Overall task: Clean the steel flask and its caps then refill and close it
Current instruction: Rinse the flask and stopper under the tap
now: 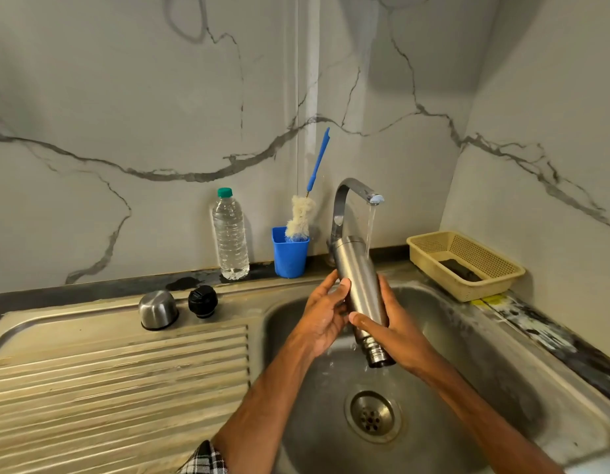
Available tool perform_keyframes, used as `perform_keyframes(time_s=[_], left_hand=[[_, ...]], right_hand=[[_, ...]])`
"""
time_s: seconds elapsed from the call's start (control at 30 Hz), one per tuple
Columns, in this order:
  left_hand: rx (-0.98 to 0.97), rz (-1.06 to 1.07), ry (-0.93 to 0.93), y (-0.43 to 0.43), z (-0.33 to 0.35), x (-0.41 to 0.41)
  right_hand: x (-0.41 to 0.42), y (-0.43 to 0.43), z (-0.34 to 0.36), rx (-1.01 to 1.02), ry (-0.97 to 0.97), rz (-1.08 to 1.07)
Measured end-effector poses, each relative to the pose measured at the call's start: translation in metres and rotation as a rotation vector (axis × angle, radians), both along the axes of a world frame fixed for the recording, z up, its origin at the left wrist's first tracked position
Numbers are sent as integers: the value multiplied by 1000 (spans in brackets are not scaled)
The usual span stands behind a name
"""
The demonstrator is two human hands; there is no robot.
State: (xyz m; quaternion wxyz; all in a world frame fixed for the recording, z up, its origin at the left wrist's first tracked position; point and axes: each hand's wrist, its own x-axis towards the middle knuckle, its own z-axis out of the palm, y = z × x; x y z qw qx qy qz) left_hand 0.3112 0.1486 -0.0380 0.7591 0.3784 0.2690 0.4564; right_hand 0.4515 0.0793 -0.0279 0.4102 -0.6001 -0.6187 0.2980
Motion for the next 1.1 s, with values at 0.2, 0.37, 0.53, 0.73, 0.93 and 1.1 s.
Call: perform_keyframes(time_s=[0.2, 0.37, 0.53, 0.73, 0.93, 1.1], left_hand=[[68, -84, 224, -1, 6, 3], [40, -29, 227, 0, -1, 0], [19, -78, 105, 0, -1, -6], [58, -166, 94, 0, -2, -6], [41, -81, 85, 2, -3, -5], [0, 19, 62, 2, -2, -6]], right_hand=[[3, -12, 1, 71, -423, -131], [-17, -24, 0, 54, -510, -100], [-19, -3, 4, 115, -524, 22], [-8, 49, 37, 140, -232, -3], [-6, 33, 21, 32, 102, -18], [-13, -23, -8, 84, -279, 60]])
